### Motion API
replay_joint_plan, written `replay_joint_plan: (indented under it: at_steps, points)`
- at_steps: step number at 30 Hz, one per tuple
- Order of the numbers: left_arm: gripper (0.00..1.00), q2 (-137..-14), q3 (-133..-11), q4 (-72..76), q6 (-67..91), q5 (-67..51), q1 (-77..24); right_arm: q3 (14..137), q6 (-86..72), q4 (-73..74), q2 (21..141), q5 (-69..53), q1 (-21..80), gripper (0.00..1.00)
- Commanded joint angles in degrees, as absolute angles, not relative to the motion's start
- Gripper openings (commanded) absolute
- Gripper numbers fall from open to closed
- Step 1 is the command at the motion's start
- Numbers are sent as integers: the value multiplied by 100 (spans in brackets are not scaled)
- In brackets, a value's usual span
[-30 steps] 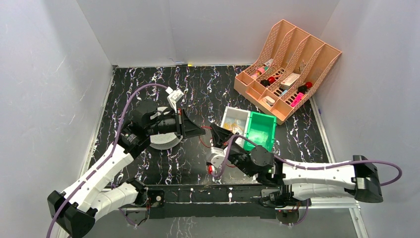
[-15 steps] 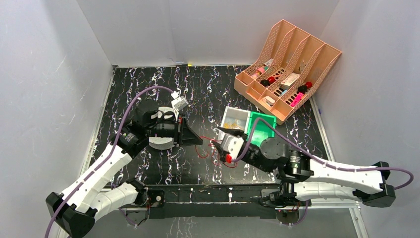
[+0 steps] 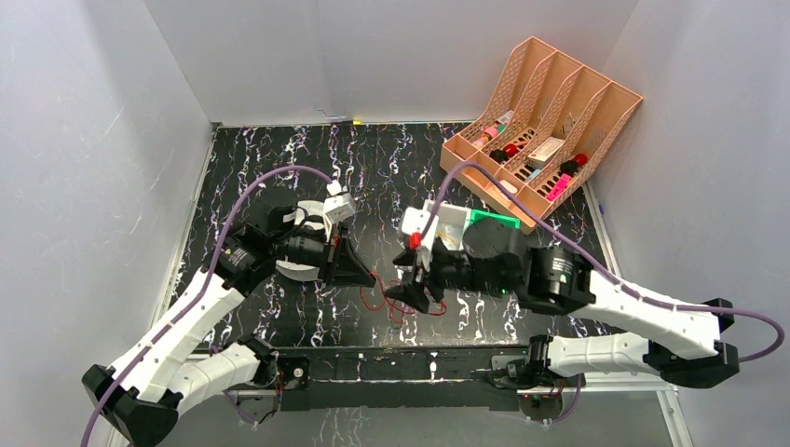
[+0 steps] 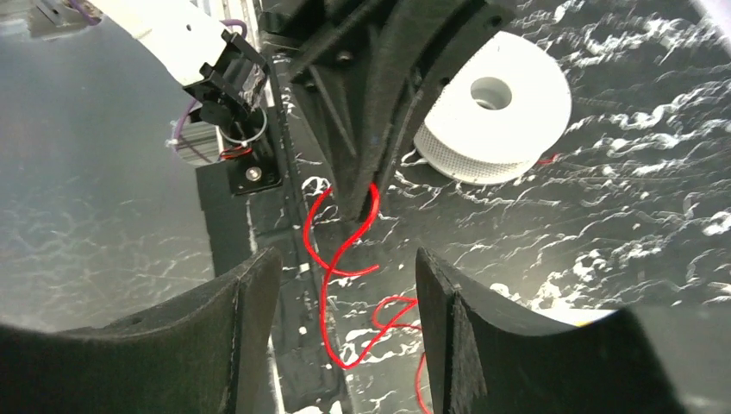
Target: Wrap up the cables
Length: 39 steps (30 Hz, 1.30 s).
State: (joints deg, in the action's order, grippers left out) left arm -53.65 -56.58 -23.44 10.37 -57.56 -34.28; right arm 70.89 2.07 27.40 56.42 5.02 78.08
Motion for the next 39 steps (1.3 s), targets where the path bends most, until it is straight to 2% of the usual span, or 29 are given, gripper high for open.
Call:
replay_joint_plan:
  at_steps: [1,4,7,15,25,39]
  points:
    - [0,-5276,-5906,-2441,800,-6160,-3412,7578,-684,3175,6070,-1009,6892,64]
    - [0,-5247,-5891,-2461,800,-6234,-3412,7422,-908,3041,6285,-2160,5978,57]
    - [0,-5187,-5865,-2461,800,-6237,-3410,7118,-1103,2608,6332,-3203,5508,55]
    - [0,-5170,-5810,-2461,800,-6196,-3410,6611,-1513,1612,6410,-4574,5257,53]
    - [0,-5319,-5818,-2409,849,-6150,-3410,6184,-1859,811,6675,-4930,5253,53]
    - [0,-5407,-5860,-2391,953,-5643,-3410,5782,-2079,286,6748,-5149,5256,36]
